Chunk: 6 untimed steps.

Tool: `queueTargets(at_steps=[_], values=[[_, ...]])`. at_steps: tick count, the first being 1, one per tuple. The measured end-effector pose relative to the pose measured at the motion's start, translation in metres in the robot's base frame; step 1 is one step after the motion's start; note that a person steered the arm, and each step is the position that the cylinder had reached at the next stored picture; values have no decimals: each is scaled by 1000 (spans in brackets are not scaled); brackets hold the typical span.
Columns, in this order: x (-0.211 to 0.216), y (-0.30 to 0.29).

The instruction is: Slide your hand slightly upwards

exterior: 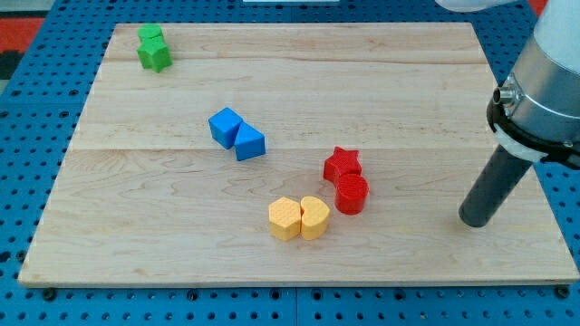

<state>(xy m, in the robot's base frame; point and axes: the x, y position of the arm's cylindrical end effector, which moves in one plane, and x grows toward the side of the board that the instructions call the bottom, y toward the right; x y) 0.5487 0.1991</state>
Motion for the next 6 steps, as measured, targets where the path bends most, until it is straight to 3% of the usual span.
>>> queueTargets(at_steps=[6], values=[[-19, 0]])
